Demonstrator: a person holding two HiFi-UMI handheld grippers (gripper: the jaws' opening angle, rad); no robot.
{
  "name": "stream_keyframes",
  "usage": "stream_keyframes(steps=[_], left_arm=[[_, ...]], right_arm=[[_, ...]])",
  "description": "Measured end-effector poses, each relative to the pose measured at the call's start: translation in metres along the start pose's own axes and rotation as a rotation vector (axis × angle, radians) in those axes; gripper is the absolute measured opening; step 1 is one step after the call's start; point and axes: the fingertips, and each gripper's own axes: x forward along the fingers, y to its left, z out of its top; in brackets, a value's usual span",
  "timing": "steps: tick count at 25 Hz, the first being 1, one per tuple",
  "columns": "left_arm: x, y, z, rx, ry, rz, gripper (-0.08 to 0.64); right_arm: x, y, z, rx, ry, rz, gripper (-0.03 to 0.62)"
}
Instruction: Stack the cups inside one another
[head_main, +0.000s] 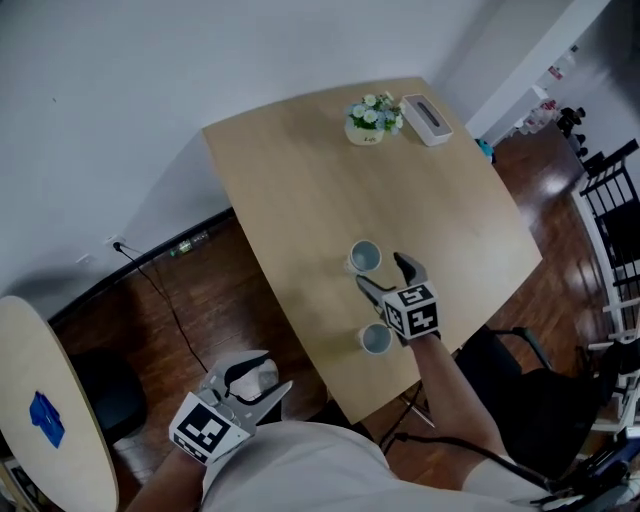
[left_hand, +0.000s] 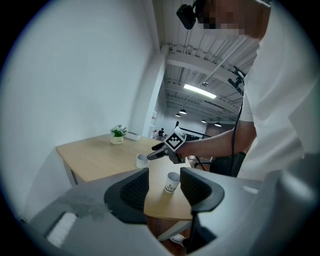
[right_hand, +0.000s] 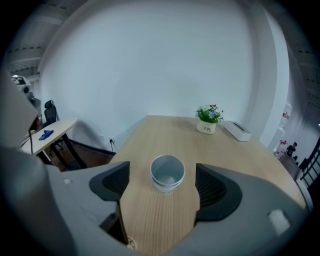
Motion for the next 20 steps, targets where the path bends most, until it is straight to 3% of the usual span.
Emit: stream_keyframes(steps=[5, 9, 14, 20], left_arm=[[0.011, -0.002, 0.016, 0.043, -0.039, -0.079, 0.207], [0.021, -0.006, 0.024, 0.047, -0.054, -0.141, 0.244], [0.025, -0.014, 0.026, 0.094, -0.045, -0.209, 0.252], [0.018, -0.018, 0.019, 0.109, -0.014, -0.240, 0.253]], right_arm=[[-0.045, 0.018, -0.026, 0.048, 0.017, -0.006, 0.414], [-0.066, 0.047, -0.073, 0.077, 0.078, 0.002, 0.420], [-0.067, 0.066, -0.122, 0.108, 0.156, -0.029, 0.426], [-0.053, 0.068, -0.151, 0.161, 0.197, -0.079, 0.409]])
